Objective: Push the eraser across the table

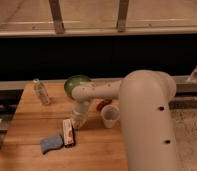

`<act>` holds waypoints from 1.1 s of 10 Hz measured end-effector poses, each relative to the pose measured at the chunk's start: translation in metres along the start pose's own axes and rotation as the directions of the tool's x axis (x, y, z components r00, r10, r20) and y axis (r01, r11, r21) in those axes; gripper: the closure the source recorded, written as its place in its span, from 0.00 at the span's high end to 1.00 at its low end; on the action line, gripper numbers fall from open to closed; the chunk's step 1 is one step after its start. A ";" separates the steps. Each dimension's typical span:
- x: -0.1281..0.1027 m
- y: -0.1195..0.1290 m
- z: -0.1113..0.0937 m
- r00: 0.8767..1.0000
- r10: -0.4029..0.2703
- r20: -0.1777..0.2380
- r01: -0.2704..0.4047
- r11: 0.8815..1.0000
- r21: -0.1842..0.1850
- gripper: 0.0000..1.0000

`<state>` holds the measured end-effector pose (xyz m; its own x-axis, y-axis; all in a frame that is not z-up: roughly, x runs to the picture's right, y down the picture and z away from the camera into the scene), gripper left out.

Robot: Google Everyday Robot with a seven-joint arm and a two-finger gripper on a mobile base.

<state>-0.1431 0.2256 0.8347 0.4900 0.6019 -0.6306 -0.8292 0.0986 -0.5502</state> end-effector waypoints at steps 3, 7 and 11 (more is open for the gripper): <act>0.005 0.075 0.023 0.991 -0.134 -0.016 0.133 0.990 -0.034 0.00; 0.008 0.087 0.026 0.989 -0.147 -0.018 0.146 0.989 -0.038 0.00; 0.007 0.087 0.026 0.989 -0.146 -0.017 0.145 0.989 -0.038 0.00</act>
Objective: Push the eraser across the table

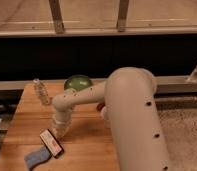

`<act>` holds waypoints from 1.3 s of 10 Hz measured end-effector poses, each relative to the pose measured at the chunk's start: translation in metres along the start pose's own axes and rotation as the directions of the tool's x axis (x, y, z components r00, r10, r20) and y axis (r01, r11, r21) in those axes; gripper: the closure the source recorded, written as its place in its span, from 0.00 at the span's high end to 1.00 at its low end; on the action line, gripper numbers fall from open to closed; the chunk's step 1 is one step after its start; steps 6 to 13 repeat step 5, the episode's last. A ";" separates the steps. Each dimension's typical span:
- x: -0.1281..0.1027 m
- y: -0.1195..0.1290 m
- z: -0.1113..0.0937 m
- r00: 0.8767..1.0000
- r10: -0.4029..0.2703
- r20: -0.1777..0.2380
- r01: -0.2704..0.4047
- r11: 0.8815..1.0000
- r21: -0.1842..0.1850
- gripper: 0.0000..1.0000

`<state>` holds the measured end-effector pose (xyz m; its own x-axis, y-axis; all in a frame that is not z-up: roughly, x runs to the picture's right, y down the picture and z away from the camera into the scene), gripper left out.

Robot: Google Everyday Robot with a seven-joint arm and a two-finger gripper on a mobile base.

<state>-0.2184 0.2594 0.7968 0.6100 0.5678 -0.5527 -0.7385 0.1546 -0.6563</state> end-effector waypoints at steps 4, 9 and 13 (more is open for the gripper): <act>0.000 0.000 0.000 1.000 -0.001 0.000 0.001 1.000 0.000 0.03; 0.000 0.000 0.000 1.000 0.000 0.000 0.000 1.000 0.000 0.11; 0.000 0.000 0.000 1.000 0.000 0.000 0.000 1.000 0.000 0.11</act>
